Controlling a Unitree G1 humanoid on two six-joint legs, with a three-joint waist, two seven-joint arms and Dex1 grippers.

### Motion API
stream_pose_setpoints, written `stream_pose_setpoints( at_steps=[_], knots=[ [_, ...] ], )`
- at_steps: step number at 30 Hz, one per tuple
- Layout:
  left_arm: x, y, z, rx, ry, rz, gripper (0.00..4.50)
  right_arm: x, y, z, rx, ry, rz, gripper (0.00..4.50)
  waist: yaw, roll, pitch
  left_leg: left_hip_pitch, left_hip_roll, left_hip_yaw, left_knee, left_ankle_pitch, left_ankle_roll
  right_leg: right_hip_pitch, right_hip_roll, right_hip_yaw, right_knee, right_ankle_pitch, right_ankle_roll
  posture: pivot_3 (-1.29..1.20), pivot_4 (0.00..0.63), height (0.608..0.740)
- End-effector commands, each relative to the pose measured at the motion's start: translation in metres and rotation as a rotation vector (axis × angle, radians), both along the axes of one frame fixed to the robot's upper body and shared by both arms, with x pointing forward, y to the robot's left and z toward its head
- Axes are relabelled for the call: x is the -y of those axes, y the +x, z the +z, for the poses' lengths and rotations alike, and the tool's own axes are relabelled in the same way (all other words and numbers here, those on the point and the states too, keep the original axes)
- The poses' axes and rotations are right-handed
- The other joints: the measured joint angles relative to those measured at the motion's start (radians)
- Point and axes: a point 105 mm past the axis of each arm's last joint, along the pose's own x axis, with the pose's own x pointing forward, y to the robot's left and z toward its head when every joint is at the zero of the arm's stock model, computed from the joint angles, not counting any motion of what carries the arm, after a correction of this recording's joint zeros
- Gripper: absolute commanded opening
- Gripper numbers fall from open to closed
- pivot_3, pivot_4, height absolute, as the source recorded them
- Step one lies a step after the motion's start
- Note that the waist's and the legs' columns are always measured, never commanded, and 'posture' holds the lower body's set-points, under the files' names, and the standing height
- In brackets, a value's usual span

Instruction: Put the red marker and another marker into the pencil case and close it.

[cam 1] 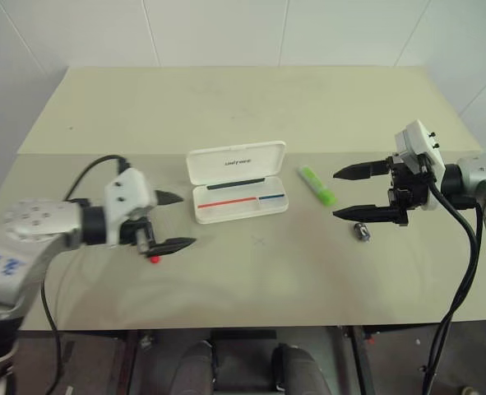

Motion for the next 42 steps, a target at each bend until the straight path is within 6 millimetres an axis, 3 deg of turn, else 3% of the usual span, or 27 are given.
stream_pose_setpoints(
  at_steps=[1,5,10,16,19,27,30,32,36,42],
  knots=[
    [0.013,0.022,-0.015,0.046,0.087,0.008,4.48,-0.007,-0.012,0.017,0.058,0.023,0.044,4.5,0.001,0.0,0.0,0.0,0.0,0.0,0.0,0.0,0.0,0.0,0.0,0.0,0.0,0.0,0.0,0.0,0.15,0.74],
    [0.029,0.04,-0.031,0.033,0.097,-0.005,4.48,-0.01,-0.019,0.019,0.068,0.029,0.042,4.5,0.0,0.0,0.0,0.0,0.0,0.001,0.0,0.0,0.0,-0.001,0.0,0.0,0.0,0.0,0.0,0.0,0.15,0.74],
    [0.044,0.048,-0.036,-0.009,0.062,-0.052,4.48,-0.008,-0.022,0.019,0.075,0.04,0.015,4.5,0.003,-0.001,0.0,0.0,0.0,0.001,0.002,0.0,0.0,0.0,0.0,0.0,0.0,0.0,0.0,0.0,0.15,0.74],
    [0.044,0.057,-0.055,-0.079,0.127,-0.059,4.48,-0.007,-0.023,0.022,0.091,0.045,-0.012,4.5,0.009,0.0,0.0,0.0,0.0,0.001,0.003,-0.001,0.001,0.0,0.0,0.0,0.001,0.0,0.0,0.0,0.15,0.74],
    [0.042,0.069,-0.059,-0.079,0.152,-0.015,3.83,-0.007,-0.024,0.023,0.098,0.048,-0.022,4.5,0.012,-0.001,-0.001,0.0,0.0,0.0,0.006,-0.001,0.001,0.001,0.0,0.0,0.0,0.0,0.0,0.0,0.15,0.74],
    [0.042,0.076,-0.064,-0.049,0.185,-0.017,1.09,-0.005,-0.025,0.025,0.111,0.053,-0.039,4.5,0.01,-0.001,-0.001,0.001,0.001,-0.001,0.013,-0.002,0.003,0.003,0.0,0.001,0.004,0.0,0.0,0.0,0.15,0.74],
    [0.043,0.075,-0.063,-0.033,0.184,-0.03,0.36,-0.005,-0.024,0.026,0.116,0.053,-0.044,4.5,0.013,-0.001,-0.001,0.001,0.001,-0.002,0.015,-0.002,0.003,0.004,0.0,0.0,0.004,0.0,0.0,0.0,0.15,0.74],
    [0.045,0.07,-0.058,-0.017,0.163,-0.055,0.06,-0.004,-0.023,0.026,0.118,0.052,-0.046,4.5,0.011,-0.001,-0.001,0.001,0.001,-0.002,0.015,-0.002,0.003,0.005,-0.001,0.0,0.004,0.0,0.001,0.0,0.15,0.74],
    [0.05,0.045,-0.049,0.013,0.122,-0.145,0.04,-0.003,-0.022,0.027,0.121,0.048,-0.05,4.5,0.005,-0.001,-0.001,0.001,0.001,-0.002,0.014,-0.003,0.003,0.004,-0.001,0.0,0.003,0.0,0.001,0.0,0.15,0.74],
    [0.057,0.004,-0.059,0.044,0.164,-0.232,0.01,-0.004,-0.02,0.026,0.119,0.044,-0.051,4.5,0.001,-0.001,-0.001,0.0,0.001,-0.001,0.013,-0.003,0.003,0.002,0.0,0.001,0.002,0.0,0.001,0.0,0.15,0.74]
  ],
)
